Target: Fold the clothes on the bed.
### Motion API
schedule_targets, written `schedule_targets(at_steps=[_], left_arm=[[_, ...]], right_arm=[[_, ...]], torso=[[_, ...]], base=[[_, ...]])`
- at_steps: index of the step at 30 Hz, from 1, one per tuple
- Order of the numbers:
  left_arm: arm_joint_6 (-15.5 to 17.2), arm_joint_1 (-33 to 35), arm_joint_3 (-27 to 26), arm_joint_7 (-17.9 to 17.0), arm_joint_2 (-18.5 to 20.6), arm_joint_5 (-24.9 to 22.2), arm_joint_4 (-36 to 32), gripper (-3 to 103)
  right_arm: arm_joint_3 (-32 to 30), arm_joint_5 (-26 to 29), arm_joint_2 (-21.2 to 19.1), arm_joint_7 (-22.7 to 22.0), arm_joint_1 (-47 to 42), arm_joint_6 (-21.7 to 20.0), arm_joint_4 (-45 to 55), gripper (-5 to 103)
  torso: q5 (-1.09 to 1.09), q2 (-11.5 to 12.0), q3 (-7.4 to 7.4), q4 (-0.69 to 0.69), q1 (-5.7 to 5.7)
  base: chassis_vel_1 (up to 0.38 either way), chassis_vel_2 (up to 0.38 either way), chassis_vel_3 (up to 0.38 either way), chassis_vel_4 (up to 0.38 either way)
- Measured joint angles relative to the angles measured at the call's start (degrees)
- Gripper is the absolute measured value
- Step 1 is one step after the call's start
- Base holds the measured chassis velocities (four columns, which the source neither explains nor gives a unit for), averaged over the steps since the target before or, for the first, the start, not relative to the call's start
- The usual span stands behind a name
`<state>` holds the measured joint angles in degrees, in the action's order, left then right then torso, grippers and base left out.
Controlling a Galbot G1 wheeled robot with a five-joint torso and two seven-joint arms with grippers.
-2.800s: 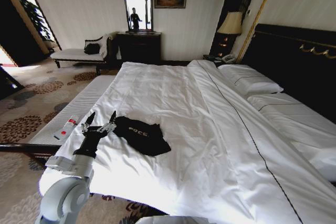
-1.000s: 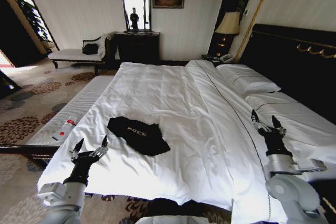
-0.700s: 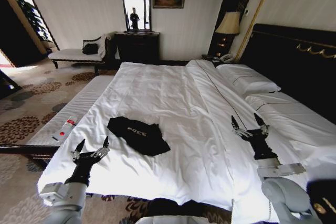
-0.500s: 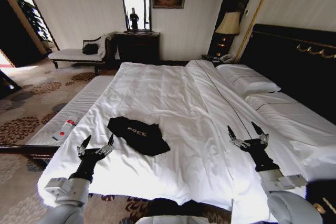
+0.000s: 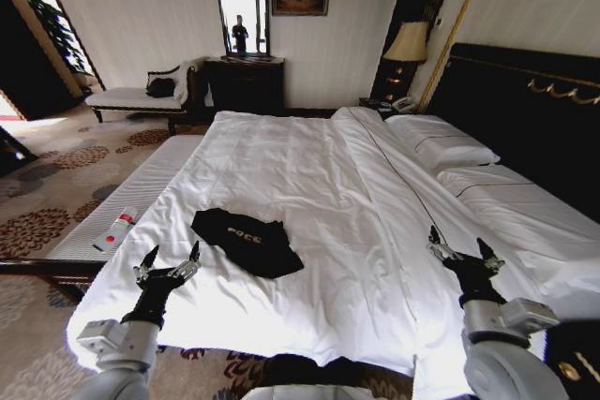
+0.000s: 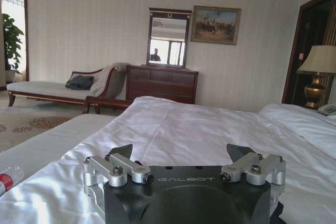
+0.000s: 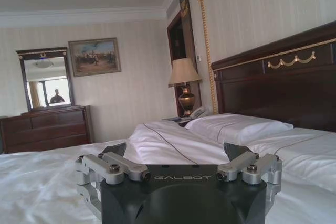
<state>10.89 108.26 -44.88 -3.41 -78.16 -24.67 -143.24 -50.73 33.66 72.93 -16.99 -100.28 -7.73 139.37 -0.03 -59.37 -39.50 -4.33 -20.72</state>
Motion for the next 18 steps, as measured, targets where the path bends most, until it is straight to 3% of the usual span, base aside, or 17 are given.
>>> schedule_targets(at_steps=[3, 7, 12, 18], left_arm=[[0.2, 0.45, -0.16, 0.11, 1.02, -0.4, 0.0, 100], [0.21, 1.07, -0.06, -0.28, 0.92, -0.98, 0.0, 100], [-0.58, 1.36, 0.04, -0.03, -0.7, -0.49, 0.0, 100], [-1.2, 1.16, -0.51, 0.56, -0.39, -1.32, 0.0, 100]], right_arm=[[-0.01, 2.62, -2.47, 0.84, -0.44, 1.61, -0.21, 100], [0.41, 1.24, -4.93, 4.53, -0.45, 9.0, -3.45, 100], [3.01, -1.15, -2.48, 8.18, 0.72, 13.55, -5.6, 100], [3.68, -2.84, -1.7, 9.69, 1.19, 15.41, -6.46, 100]], torso=[[0.0, 0.0, 0.0, -0.01, 0.0], [-0.01, 0.0, 0.0, 0.0, 0.0], [0.01, 0.0, 0.0, 0.0, 0.0], [-0.01, 0.0, 0.0, 0.01, 0.01]], base=[[0.0, 0.0, 0.0, 0.0], [0.0, 0.0, 0.0, 0.0], [0.0, 0.0, 0.0, 0.0], [0.0, 0.0, 0.0, 0.0]])
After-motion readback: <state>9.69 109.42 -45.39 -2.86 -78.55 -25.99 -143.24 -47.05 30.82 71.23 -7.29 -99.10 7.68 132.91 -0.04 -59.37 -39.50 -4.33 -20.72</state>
